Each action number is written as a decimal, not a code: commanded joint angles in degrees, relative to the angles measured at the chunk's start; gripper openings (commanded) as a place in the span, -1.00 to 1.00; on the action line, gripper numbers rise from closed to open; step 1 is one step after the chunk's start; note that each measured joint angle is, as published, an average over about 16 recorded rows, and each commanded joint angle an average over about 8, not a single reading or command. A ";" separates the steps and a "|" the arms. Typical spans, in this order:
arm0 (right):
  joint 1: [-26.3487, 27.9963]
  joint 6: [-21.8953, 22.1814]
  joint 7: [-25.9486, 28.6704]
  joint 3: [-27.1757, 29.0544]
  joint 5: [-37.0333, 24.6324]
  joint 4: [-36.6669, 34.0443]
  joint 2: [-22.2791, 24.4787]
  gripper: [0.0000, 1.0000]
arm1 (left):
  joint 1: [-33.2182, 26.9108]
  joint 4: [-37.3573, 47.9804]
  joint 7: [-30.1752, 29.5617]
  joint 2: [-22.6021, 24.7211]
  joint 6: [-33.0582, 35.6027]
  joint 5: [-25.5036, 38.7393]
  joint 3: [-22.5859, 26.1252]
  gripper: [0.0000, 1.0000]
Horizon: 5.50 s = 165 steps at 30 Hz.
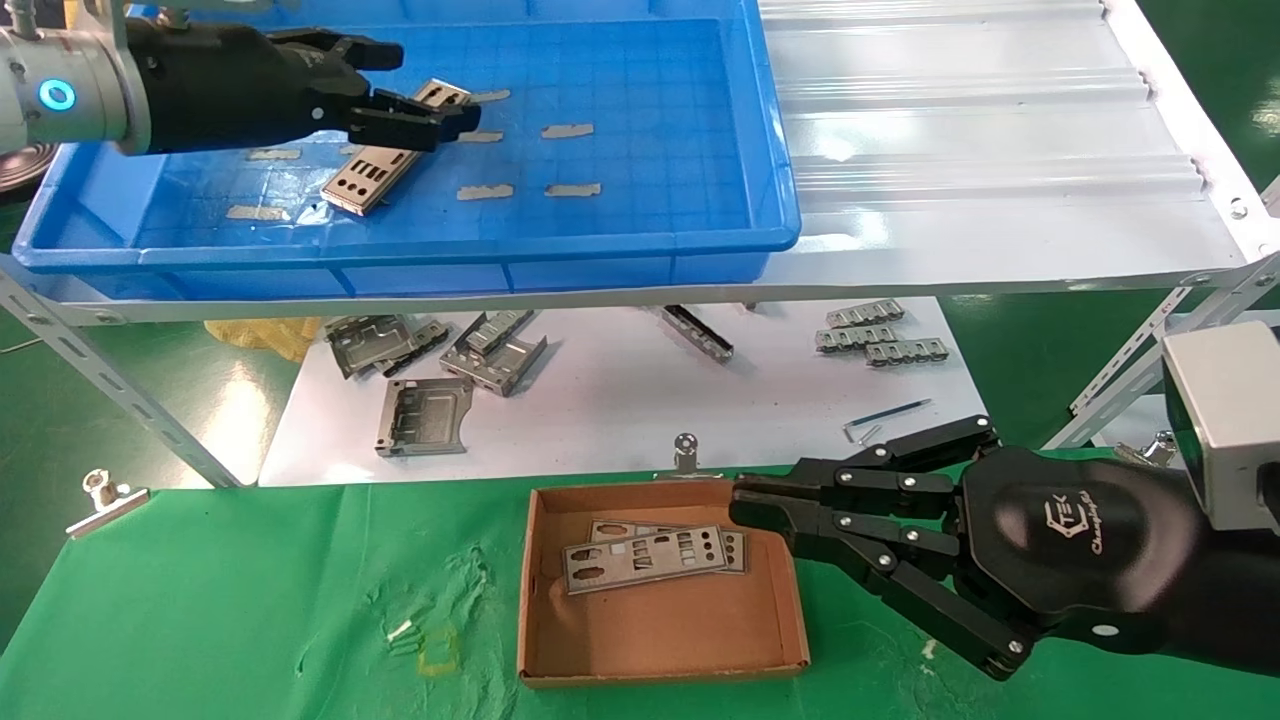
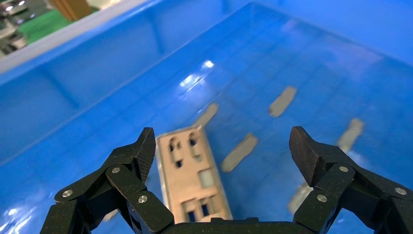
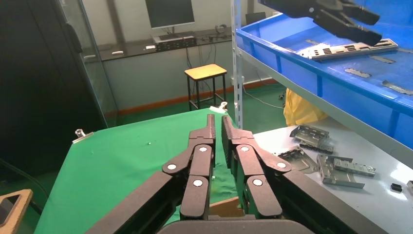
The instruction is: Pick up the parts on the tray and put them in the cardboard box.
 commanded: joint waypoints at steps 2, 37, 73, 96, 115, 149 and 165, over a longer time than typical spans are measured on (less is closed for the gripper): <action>0.00 0.00 0.00 0.00 0.00 0.00 0.00 1.00 | -0.31 1.80 0.50 0.47 -0.91 0.37 0.20 1.00; 0.00 0.00 0.00 0.00 0.00 0.00 0.00 1.00 | -1.73 7.34 -0.54 2.28 -3.75 1.30 0.79 -1.00; 0.00 0.00 0.00 0.00 0.00 0.00 0.00 1.00 | -5.85 5.57 0.11 -0.12 1.73 -2.16 -1.59 -1.00; 0.00 0.00 0.00 0.00 0.00 0.00 0.00 1.00 | 14.08 -19.36 7.82 -5.32 27.73 -12.15 1.87 -1.00; 0.00 0.00 0.00 -0.01 0.00 0.00 0.00 1.00 | 34.46 -29.68 22.89 4.27 3.30 -3.37 6.90 -0.87; 0.00 0.00 0.00 0.00 0.01 0.00 0.00 1.00 | 33.98 -21.55 18.15 1.36 16.02 -14.67 2.04 1.00; -0.01 0.02 0.00 0.00 0.01 -0.01 0.01 1.00 | 35.16 -21.48 15.28 -0.52 18.42 -17.80 0.59 1.00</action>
